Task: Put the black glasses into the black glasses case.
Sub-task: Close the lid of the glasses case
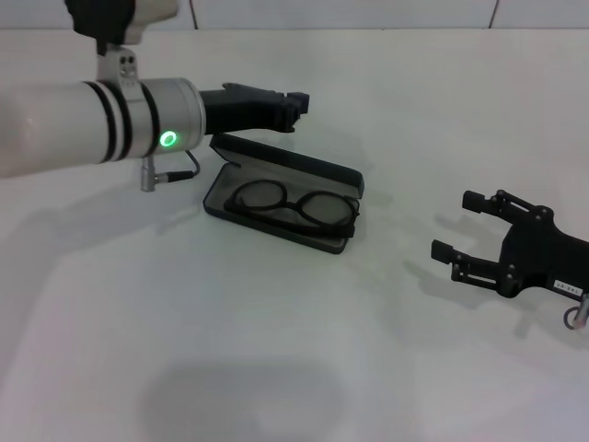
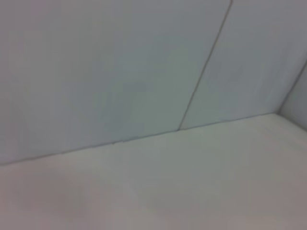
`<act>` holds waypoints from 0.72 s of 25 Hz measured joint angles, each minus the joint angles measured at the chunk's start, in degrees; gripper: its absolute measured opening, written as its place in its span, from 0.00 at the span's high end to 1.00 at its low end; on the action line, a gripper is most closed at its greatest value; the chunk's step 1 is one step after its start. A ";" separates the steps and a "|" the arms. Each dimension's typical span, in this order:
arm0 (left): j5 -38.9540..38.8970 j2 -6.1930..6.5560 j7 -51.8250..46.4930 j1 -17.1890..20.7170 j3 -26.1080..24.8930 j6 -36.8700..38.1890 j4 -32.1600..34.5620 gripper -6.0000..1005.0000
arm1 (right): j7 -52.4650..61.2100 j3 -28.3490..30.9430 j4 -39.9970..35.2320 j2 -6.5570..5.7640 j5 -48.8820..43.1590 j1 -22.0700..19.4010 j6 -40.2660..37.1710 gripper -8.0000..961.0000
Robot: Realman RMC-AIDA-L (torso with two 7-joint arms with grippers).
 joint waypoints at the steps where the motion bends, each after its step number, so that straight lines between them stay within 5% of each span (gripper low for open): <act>1: 0.54 0.01 -1.45 0.03 0.64 -0.53 0.02 0.97 | -0.26 0.00 0.00 0.00 0.00 -0.04 0.12 0.13; 10: 9.16 -0.09 -15.16 -0.31 5.32 -7.31 0.00 0.97 | -0.68 0.00 0.07 0.00 1.24 0.10 0.68 0.13; 18: 10.24 -0.24 -17.06 -0.55 5.93 -8.85 -0.69 0.97 | -1.10 0.00 0.05 0.00 1.39 0.13 1.19 0.13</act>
